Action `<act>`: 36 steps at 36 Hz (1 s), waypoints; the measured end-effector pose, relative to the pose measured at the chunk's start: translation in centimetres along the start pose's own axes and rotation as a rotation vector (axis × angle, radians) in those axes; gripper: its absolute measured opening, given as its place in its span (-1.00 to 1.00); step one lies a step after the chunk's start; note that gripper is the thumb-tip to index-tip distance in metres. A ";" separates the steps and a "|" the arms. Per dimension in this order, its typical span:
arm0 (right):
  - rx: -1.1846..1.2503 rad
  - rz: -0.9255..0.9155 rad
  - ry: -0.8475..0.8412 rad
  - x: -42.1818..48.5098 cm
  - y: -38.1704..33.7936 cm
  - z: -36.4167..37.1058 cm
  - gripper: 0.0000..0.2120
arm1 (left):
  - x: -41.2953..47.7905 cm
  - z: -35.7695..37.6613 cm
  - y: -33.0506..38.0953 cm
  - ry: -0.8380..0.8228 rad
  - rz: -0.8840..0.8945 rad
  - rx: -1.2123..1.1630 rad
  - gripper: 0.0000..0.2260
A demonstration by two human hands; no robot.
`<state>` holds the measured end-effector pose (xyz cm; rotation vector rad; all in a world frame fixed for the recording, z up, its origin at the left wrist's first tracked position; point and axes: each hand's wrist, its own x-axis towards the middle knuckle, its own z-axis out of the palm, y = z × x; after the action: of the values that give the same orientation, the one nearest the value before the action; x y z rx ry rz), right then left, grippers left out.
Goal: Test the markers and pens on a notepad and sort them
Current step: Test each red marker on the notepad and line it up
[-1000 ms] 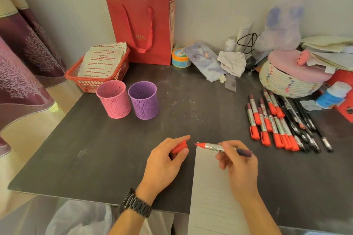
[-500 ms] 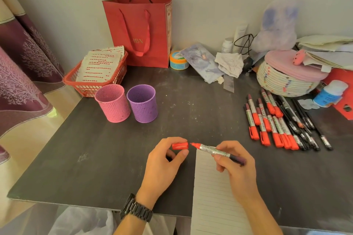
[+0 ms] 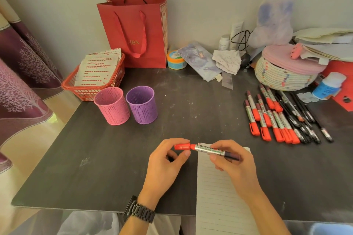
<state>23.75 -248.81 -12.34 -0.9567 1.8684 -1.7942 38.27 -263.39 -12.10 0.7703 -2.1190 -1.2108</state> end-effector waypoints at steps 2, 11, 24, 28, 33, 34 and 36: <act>0.015 0.004 0.002 0.0 -0.2 0.1 -0.86 | 0.0 0.0 -0.1 -0.006 -0.006 -0.007 -0.71; 0.015 0.038 0.031 0.1 -0.4 0.3 -0.82 | 0.1 -0.2 -0.4 -0.044 -0.017 -0.052 -0.76; -0.015 0.045 0.008 0.1 -0.4 0.2 -0.82 | -0.1 -0.5 -0.1 -0.125 -0.028 -0.025 -0.74; -0.017 0.054 0.010 0.2 -0.6 0.4 -0.84 | -0.1 -0.7 -0.1 -0.114 -0.009 -0.023 -0.74; -0.011 0.053 0.001 0.2 -1.1 0.6 -0.85 | -0.1 -0.8 0.1 -0.065 -0.006 -0.079 -0.76; -0.002 0.054 -0.004 0.1 -1.2 0.6 -0.85 | -0.1 -0.8 0.2 -0.058 -0.008 -0.091 -0.75; 0.004 0.051 -0.007 0.0 -1.5 0.4 -0.86 | -0.2 -0.8 0.4 -0.050 0.000 -0.105 -0.74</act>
<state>24.37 -249.07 -10.92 -0.9051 1.8676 -1.7616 38.90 -263.51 -11.47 0.7005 -2.0770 -1.3429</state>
